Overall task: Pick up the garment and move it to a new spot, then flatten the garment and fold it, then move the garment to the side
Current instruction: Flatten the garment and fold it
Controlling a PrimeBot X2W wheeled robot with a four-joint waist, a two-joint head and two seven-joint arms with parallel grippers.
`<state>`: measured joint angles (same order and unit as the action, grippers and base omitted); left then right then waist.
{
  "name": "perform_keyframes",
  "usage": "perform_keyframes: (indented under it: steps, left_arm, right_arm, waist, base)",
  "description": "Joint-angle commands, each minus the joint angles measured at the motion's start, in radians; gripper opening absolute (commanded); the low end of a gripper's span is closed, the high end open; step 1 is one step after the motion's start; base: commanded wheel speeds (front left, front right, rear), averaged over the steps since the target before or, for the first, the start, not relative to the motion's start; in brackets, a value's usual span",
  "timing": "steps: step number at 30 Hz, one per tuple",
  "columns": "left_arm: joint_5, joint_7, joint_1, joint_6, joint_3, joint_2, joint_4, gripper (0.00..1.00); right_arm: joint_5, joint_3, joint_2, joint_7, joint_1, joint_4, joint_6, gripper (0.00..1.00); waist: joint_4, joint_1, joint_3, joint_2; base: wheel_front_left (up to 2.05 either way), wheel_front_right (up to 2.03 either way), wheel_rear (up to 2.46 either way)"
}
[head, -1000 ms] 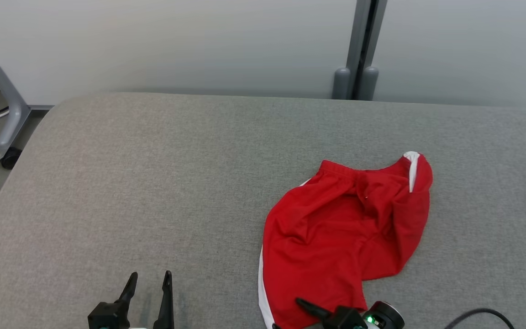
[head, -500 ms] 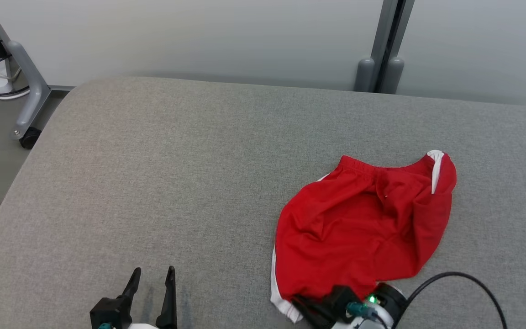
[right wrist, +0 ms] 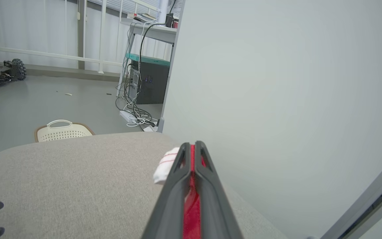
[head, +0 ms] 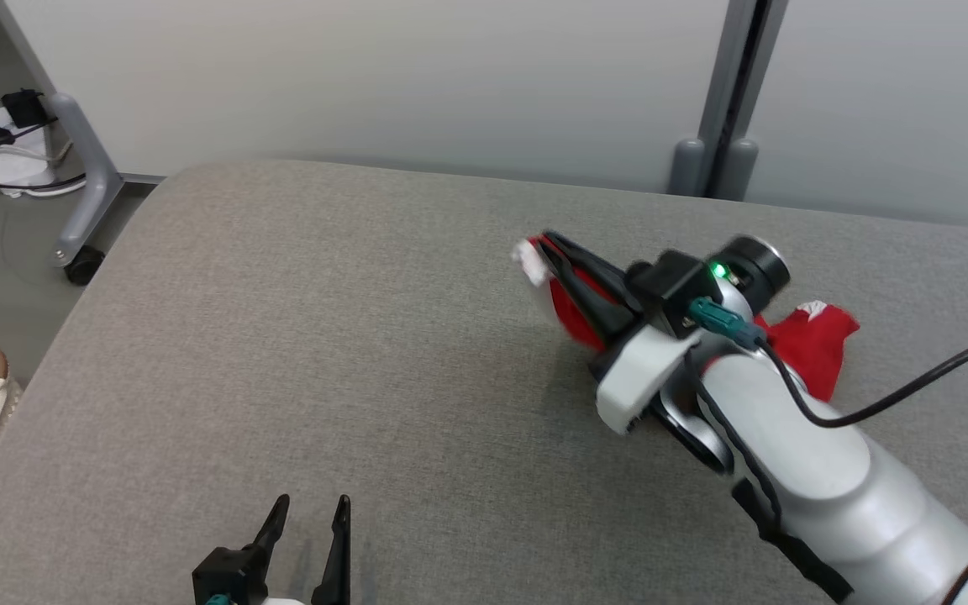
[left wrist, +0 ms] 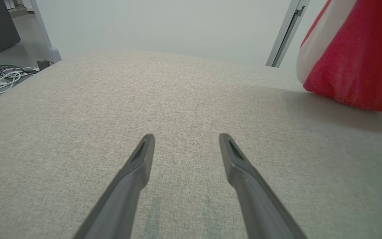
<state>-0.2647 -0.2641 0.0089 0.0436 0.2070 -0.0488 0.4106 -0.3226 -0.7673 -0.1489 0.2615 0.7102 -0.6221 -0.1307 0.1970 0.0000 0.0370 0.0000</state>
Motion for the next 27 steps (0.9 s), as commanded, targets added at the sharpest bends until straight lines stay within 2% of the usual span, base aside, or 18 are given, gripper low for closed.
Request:
perform_keyframes:
  steps: [1, 7, 12, 13, 14, 22, 27]
  left_arm:
    - [-0.008, 0.000, -0.018, -0.005, 0.008, -0.004, 0.005, 1.00]
    - [-0.014, 0.000, 0.008, 0.006, 0.011, -0.004, 0.011, 1.00]
    - [-0.016, 0.000, 0.019, 0.009, -0.003, -0.004, 0.008, 1.00]
    - [-0.014, 0.000, 0.013, 0.007, -0.003, -0.004, 0.005, 1.00]
    - [-0.014, 0.000, 0.013, 0.007, -0.003, -0.004, 0.005, 1.00]
    - [0.007, 0.000, -0.027, 0.003, -0.007, -0.004, -0.009, 1.00]
    - [0.018, 0.000, -0.046, -0.006, -0.015, -0.004, -0.006, 1.00]
  right_arm:
    - [-0.001, -0.012, 0.018, 0.005, 0.067, 0.020, 0.000, 0.00]
    - [-0.061, -0.029, 0.055, 0.005, 0.207, 0.120, 0.000, 0.00]
    - [-0.084, -0.030, 0.007, 0.005, 0.149, 0.139, 0.000, 0.00]
    - [-0.096, -0.035, -0.038, 0.005, 0.099, 0.134, 0.000, 0.00]
    - [-0.096, -0.035, -0.038, 0.005, 0.099, 0.134, 0.000, 0.00]
    - [-0.144, -0.054, -0.254, 0.005, -0.126, 0.133, 0.000, 0.00]
    - [-0.123, -0.047, -0.325, 0.005, -0.188, 0.119, 0.000, 0.00]
  waist:
    - [0.027, 0.0000, -0.006, 0.0000]
    - [0.059, 0.0000, -0.012, 0.0000]
    - [0.033, 0.0000, 0.000, 0.0000]
    - [0.017, 0.0000, 0.009, 0.0000]
    - [0.017, 0.0000, 0.009, 0.0000]
    - [-0.057, 0.0000, 0.048, 0.0000]
    - [-0.094, 0.0000, 0.061, 0.0000]
  base:
    - [0.00, 0.00, 0.00]
    - [0.00, 0.00, 0.00]
    - [0.00, 0.00, 0.00]
    - [0.00, 0.00, 0.00]
    - [0.00, 0.00, 0.00]
    - [0.00, 0.00, 0.00]
    - [0.00, 0.00, 0.00]
